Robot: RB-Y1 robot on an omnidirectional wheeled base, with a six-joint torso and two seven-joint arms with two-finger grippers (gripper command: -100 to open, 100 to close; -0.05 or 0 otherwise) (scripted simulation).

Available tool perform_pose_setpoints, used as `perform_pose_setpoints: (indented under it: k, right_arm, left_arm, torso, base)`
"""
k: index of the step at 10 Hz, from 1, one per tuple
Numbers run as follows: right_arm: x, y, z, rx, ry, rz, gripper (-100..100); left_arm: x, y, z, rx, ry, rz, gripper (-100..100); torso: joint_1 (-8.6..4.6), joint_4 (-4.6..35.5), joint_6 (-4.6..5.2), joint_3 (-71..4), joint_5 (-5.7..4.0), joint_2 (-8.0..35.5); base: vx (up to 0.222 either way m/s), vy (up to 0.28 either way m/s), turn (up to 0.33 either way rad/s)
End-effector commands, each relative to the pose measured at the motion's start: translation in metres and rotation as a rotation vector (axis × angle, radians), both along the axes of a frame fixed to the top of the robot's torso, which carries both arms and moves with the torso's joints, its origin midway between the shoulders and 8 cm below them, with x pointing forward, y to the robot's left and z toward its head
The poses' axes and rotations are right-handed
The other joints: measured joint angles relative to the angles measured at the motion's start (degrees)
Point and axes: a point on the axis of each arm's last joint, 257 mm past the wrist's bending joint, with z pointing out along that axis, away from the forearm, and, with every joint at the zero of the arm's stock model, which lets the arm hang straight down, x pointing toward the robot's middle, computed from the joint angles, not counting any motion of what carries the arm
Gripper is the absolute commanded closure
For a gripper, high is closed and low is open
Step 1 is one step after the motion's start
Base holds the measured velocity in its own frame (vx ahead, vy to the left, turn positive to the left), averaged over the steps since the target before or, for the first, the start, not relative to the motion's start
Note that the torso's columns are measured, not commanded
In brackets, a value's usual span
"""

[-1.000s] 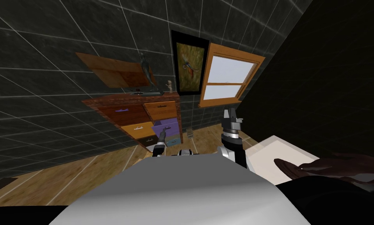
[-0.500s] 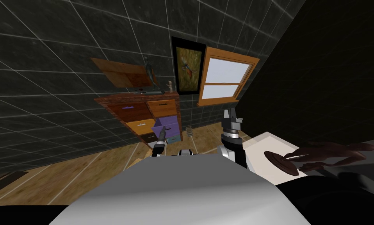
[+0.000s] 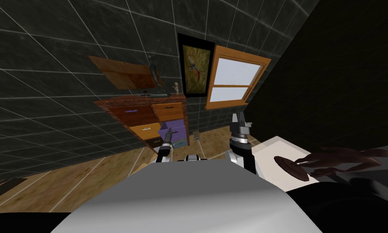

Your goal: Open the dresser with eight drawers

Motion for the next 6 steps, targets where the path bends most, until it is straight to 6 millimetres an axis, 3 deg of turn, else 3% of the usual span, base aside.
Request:
perform_pose_setpoints:
  k: [1, 2, 3, 6]
  right_arm:
    - [0.0, 0.0, 0.0, 0.0, 0.0, 0.0, 0]
    - [0.0, 0.0, 0.0, 0.0, 0.0, 0.0, 0]
    - [0.0, 0.0, 0.0, 0.0, 0.0, 0.0, 0]
    - [0.0, 0.0, 0.0, 0.0, 0.0, 0.0, 0]
  left_arm:
    - [0.004, 0.0, 0.015, 0.0, 0.001, 0.004, -100]
    - [0.001, 0.0, 0.008, -0.001, 0.01, 0.003, -100]
    - [0.001, 0.0, 0.007, -0.002, 0.014, 0.004, 0]
    - [0.001, 0.0, 0.004, -0.002, 0.02, 0.004, 0]
  torso:
    - [0.0, 0.0, -0.01, 0.0, -0.01, 0.0]
    - [-0.06, 0.1, -0.04, 0.0, -0.1, 0.1]
    - [-0.06, 0.1, -0.03, 0.0, -0.08, 0.0]
    - [0.0, 0.0, -0.01, -0.1, -0.02, -0.1]
  base:
    - [-0.028, -0.002, -0.016]
    - [-0.009, 0.0, -0.005]
    - [0.0, 0.0, 0.0]
    - [0.0, 0.0, 0.0]
